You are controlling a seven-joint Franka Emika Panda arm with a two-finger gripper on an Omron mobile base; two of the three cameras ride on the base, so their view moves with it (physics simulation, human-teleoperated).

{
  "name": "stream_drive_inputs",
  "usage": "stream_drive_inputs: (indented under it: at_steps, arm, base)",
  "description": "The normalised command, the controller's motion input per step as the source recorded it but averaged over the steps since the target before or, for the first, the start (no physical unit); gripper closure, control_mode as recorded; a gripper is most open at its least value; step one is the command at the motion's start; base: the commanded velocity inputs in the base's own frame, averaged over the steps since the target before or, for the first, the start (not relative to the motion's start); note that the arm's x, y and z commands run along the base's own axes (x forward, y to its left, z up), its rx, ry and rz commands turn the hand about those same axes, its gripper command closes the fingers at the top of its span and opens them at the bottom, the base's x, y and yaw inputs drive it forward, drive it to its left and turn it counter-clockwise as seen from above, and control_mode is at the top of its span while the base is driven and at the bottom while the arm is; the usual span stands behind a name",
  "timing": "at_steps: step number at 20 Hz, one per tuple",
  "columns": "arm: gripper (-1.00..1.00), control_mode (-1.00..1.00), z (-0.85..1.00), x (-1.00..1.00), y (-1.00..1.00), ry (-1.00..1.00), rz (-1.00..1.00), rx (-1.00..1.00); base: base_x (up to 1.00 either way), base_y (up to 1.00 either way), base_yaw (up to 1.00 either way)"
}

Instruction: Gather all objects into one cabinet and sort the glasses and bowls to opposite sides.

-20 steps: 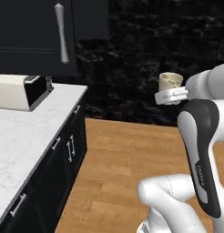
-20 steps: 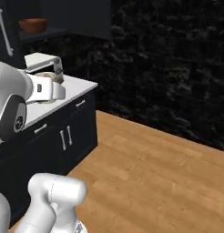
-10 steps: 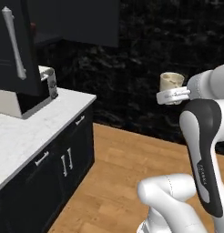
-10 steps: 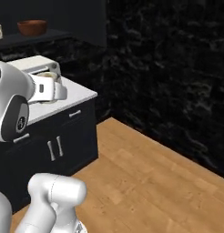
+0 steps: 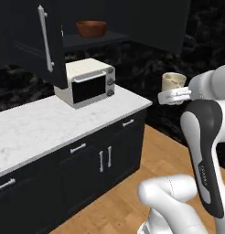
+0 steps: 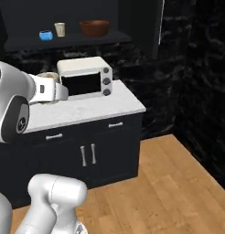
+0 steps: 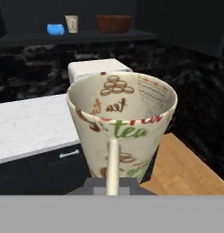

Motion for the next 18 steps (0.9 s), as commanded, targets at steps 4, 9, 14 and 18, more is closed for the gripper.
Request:
stream_drive_inputs:
  at_steps: [4, 9, 14, 18]
  arm:
    - [1.0, 1.0, 0.0, 0.0, 0.0, 0.0, 0.0, 0.0]
    - [1.0, 1.0, 0.0, 0.0, 0.0, 0.0, 0.0, 0.0]
    - [1.0, 1.0, 0.0, 0.0, 0.0, 0.0, 0.0, 0.0]
    - [1.0, 1.0, 0.0, 0.0, 0.0, 0.0, 0.0, 0.0]
  base:
    - [0.66, -0.32, 0.71]
    - [0.73, -0.3, 0.56]
    - [0.74, -0.37, 0.3]
    - [0.7, -0.52, 0.25]
